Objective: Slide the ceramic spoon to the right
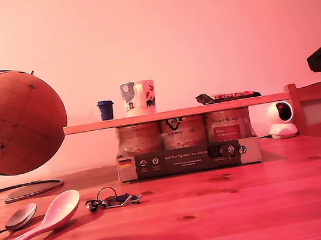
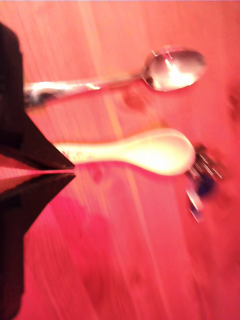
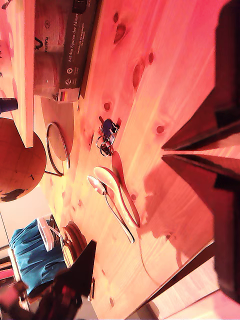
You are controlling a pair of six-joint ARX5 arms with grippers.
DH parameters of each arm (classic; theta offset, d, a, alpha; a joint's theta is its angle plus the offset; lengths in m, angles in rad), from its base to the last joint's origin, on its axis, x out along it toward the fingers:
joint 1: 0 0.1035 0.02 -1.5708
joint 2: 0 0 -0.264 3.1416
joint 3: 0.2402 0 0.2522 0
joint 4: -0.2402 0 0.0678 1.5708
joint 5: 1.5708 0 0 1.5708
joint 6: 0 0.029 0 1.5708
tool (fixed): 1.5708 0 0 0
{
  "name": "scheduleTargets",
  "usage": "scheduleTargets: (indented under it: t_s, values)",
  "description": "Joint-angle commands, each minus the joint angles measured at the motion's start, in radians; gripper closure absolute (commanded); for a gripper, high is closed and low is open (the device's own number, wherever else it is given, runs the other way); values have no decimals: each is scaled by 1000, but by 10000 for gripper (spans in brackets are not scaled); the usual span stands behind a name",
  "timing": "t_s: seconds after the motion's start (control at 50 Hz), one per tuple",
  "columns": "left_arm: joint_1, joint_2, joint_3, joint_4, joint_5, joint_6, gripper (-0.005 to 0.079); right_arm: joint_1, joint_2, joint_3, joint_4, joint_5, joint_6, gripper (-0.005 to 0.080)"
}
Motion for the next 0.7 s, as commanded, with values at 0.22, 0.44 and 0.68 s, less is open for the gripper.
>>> scheduleTargets:
  t_s: [0.22,0.44,0.68]
  values:
    - [-41,245,176,-101,3,31,448,5,10,13,-11,18,-6,764]
    - [-68,417,287,-166,-55,30,398,5,10,13,-12,26,-7,764]
    - [-104,555,351,-189,-181,38,378,5,10,13,-11,32,-26,764]
